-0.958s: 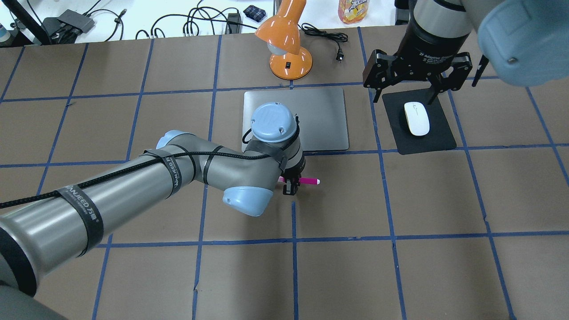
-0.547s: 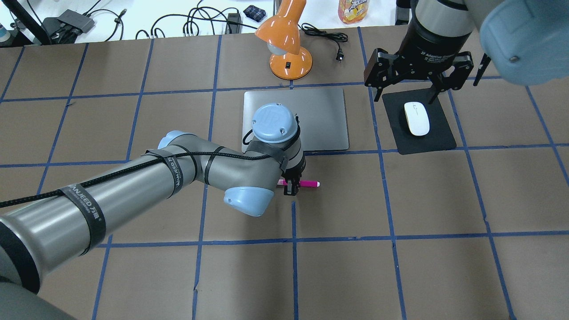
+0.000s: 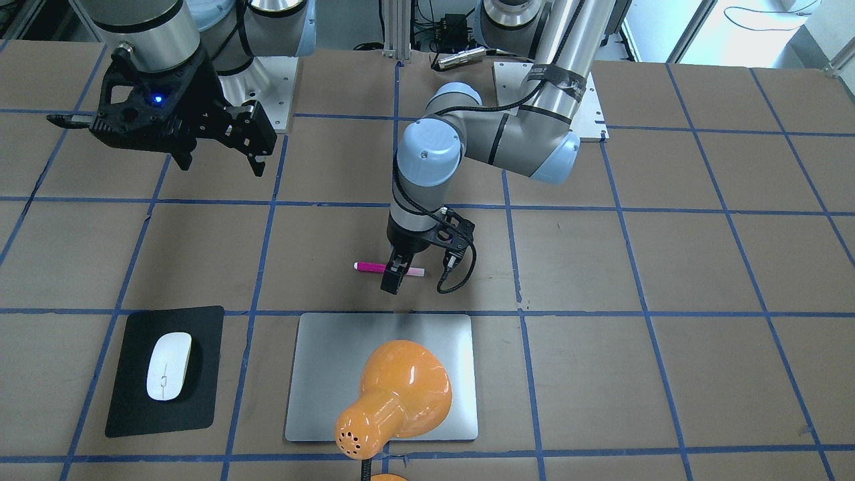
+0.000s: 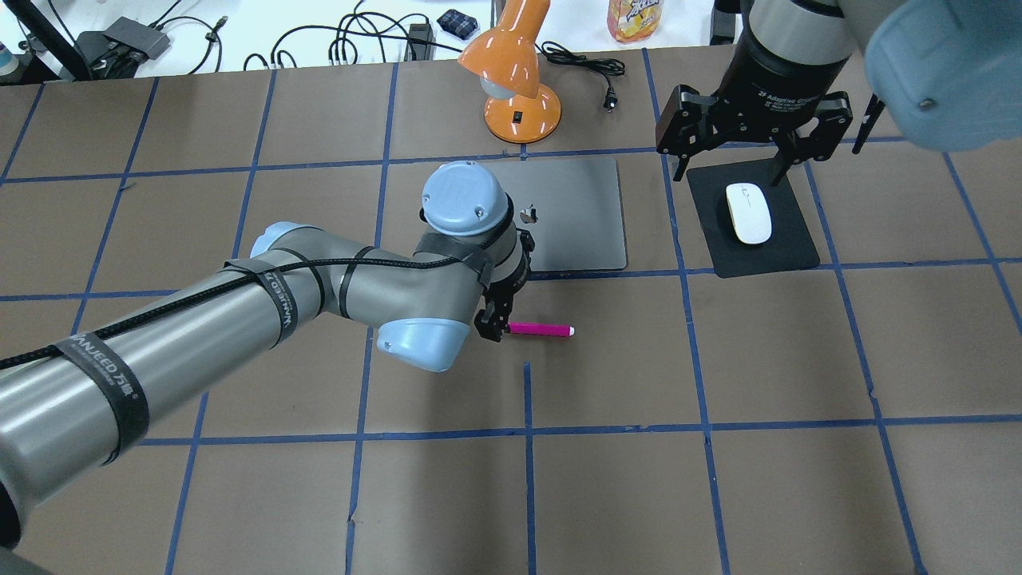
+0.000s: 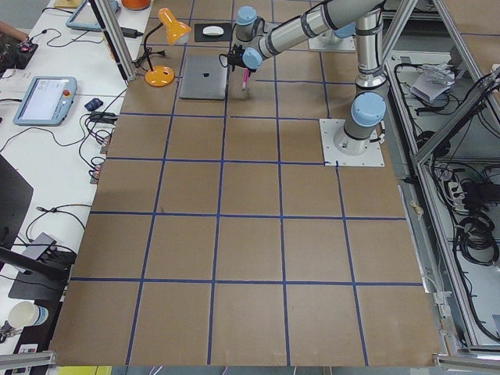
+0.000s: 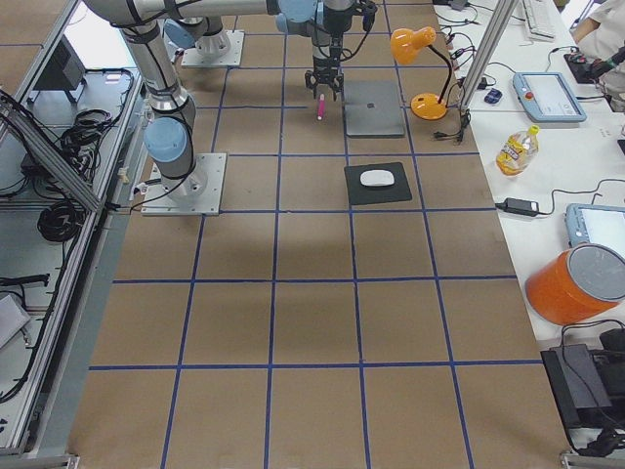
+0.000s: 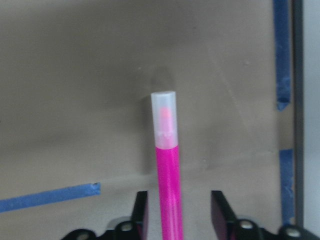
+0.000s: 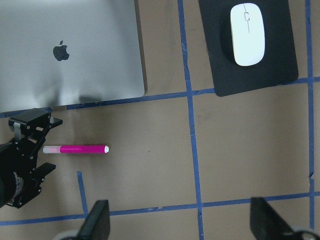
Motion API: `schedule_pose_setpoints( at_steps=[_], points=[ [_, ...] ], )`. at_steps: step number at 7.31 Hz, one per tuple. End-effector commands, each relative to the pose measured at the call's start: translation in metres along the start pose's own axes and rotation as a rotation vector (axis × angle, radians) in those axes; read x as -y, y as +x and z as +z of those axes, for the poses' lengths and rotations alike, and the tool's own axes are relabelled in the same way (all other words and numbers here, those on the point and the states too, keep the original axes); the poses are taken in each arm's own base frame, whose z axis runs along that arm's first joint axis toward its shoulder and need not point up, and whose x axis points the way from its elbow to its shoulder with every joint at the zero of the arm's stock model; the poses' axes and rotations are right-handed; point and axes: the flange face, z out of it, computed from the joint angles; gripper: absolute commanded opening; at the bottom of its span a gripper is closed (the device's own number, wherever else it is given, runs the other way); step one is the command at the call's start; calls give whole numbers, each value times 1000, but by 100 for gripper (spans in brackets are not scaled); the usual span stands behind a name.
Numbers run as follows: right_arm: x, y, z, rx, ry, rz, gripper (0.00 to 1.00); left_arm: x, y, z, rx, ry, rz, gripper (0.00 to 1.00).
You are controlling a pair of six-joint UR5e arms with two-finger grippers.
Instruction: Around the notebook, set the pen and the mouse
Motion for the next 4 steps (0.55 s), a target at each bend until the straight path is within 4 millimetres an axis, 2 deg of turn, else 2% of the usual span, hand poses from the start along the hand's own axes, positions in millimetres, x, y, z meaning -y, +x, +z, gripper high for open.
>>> schedule_pose_setpoints(
  at_steps=[1,4],
  points=[
    [1,1,0,-1,1,2,100,61,-1,-30,13,-6,246,100],
    [1,2,0,-4,1,1,100,131,-18,-82,85,-41,594,100]
  ],
)
